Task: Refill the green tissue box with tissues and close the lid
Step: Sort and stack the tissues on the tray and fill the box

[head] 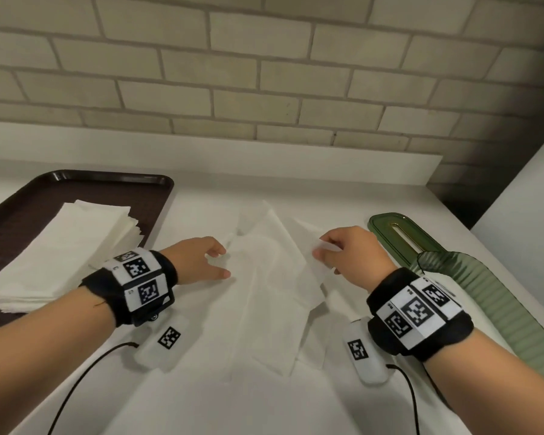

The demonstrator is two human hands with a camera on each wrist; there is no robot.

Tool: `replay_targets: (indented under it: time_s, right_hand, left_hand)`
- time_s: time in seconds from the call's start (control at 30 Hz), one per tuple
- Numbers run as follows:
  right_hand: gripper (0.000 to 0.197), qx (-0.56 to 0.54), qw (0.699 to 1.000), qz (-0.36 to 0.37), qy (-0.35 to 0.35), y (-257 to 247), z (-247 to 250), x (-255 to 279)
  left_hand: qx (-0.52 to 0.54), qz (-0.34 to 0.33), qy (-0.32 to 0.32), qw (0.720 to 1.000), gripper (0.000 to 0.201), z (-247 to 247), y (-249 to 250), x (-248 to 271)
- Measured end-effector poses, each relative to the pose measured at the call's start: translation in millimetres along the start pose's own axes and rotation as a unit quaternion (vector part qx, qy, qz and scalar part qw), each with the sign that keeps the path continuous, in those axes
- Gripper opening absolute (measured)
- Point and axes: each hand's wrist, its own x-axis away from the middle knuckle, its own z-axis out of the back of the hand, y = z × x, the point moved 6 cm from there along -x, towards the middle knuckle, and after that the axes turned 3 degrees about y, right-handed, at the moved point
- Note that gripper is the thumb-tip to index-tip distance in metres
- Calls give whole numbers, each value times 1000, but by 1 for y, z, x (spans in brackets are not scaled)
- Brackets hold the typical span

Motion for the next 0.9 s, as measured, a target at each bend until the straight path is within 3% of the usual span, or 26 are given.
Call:
replay_targets:
  time_s: [0.17, 0.3, 0.57, 0.7, 0.9]
  right_hand:
    - [19, -33, 999, 2, 36, 7, 14, 7]
    - [14, -60, 998, -2, 36, 15, 21, 12]
    - [13, -60, 993, -14, 103, 25, 37, 20]
    - [14, -60, 983, -23, 174, 32, 58, 22]
    - [19, -81, 949, 25, 303, 25, 103, 31]
  left_hand:
    - [-45, -19, -25, 998, 87, -10, 21, -23]
    - [-10, -43, -13, 999, 93, -13, 40, -39]
    - [2, -92, -13, 996, 37, -16, 59, -60]
    - [22, -94, -19, 995, 25, -18, 49, -63]
    - [29, -90, -7, 996, 26, -10, 42, -67]
